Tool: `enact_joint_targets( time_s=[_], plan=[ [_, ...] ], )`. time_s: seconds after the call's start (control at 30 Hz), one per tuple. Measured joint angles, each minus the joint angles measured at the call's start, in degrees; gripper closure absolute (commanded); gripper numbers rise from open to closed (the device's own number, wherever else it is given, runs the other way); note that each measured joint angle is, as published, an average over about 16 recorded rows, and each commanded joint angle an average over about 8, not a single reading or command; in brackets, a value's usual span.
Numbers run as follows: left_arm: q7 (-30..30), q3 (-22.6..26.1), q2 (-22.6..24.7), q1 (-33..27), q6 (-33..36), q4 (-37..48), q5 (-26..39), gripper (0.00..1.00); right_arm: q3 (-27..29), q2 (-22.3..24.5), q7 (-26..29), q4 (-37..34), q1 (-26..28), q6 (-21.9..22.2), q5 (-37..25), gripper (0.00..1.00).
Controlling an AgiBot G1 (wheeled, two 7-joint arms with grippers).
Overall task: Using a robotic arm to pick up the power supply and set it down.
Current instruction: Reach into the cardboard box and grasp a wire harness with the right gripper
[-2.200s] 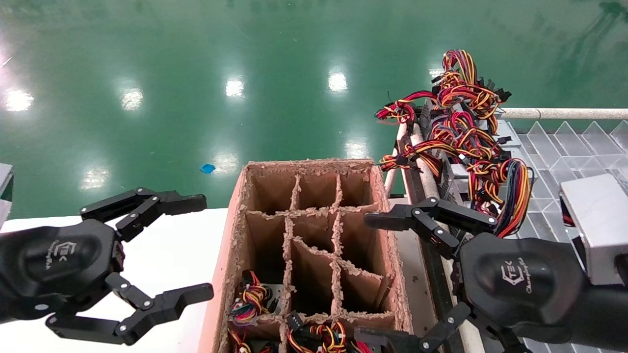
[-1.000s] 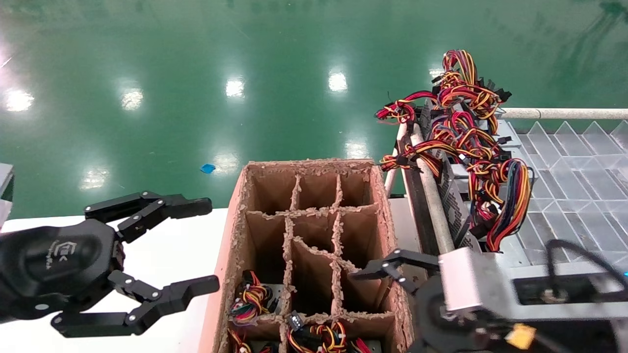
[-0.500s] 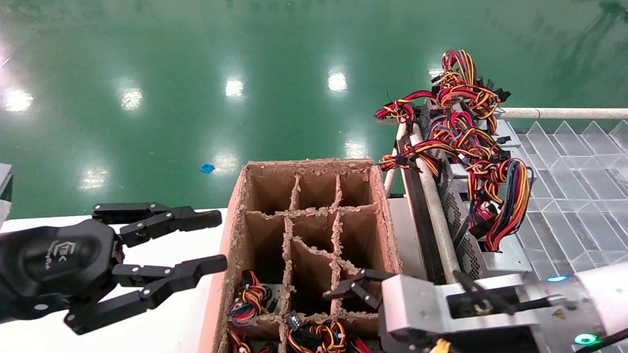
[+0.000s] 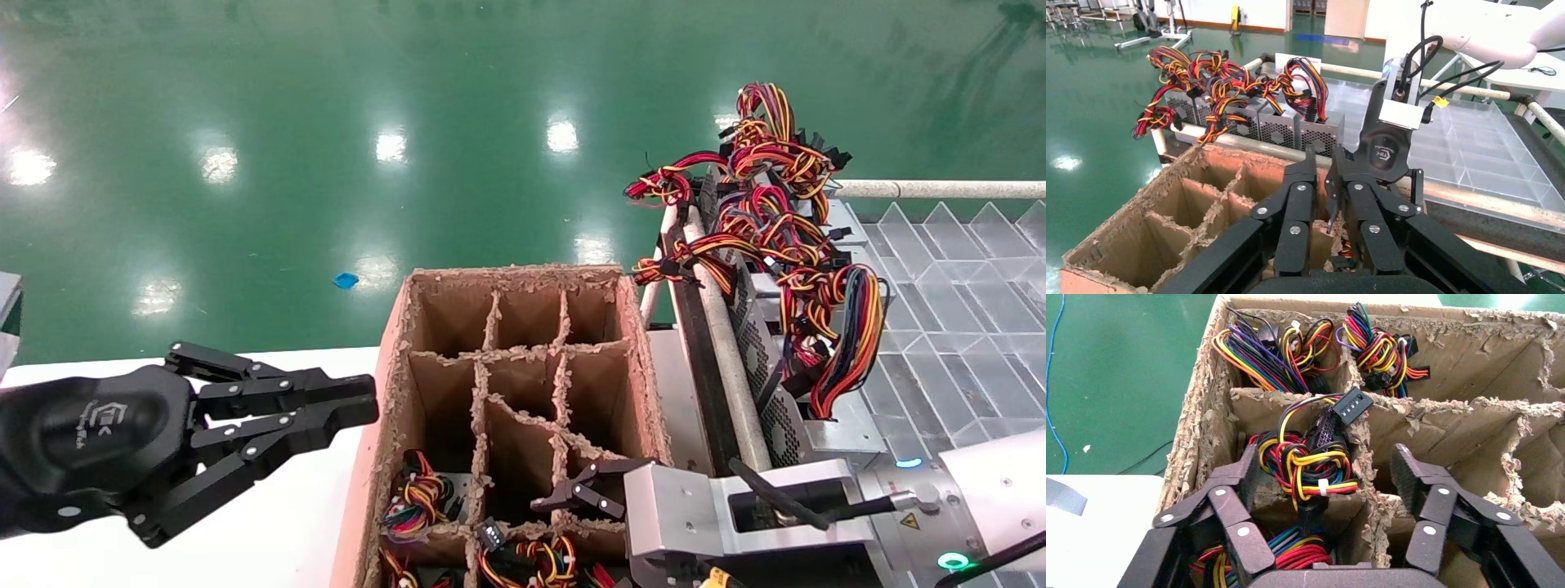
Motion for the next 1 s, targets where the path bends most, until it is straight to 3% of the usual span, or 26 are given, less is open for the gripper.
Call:
enact_joint_targets(
  time_s=[1.0],
  plan=[
    [0.0, 0.0, 0.0, 0.0, 0.0, 0.0, 0.0, 1.0, 1.54, 1.35, -0.69, 0.33, -1.52, 0.15, 3.49, 1.0]
  ],
)
